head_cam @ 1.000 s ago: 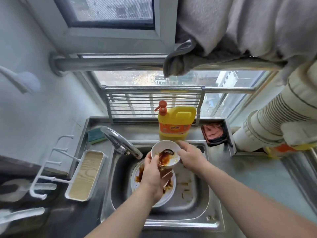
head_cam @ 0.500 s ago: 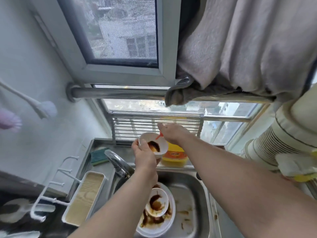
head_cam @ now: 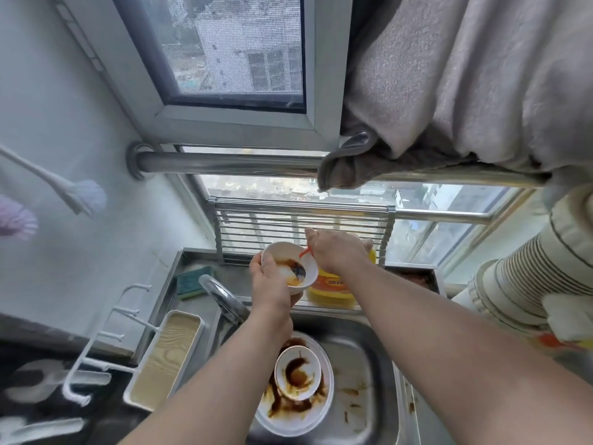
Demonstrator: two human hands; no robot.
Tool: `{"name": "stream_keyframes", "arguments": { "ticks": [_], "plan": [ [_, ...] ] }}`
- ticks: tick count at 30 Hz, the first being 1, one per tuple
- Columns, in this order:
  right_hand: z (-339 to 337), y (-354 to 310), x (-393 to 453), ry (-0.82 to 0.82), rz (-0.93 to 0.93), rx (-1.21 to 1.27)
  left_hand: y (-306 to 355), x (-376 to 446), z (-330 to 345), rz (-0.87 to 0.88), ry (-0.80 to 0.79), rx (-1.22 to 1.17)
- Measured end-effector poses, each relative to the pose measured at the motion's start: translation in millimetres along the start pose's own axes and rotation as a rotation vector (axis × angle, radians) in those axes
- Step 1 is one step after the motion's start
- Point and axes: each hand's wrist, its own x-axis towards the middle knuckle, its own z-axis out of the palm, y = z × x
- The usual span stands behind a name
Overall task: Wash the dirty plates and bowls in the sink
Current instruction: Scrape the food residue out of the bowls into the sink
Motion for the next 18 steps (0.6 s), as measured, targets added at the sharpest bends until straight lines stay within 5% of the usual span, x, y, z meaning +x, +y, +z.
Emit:
{"name": "stream_keyframes", "arguments": {
  "ticks": [18],
  "plan": [
    [13.8, 1.4, 4.1, 0.035, 0.019, -0.044, 0.8, -4.1, 1.7, -0.021, 0.018, -0.008]
  ]
}}
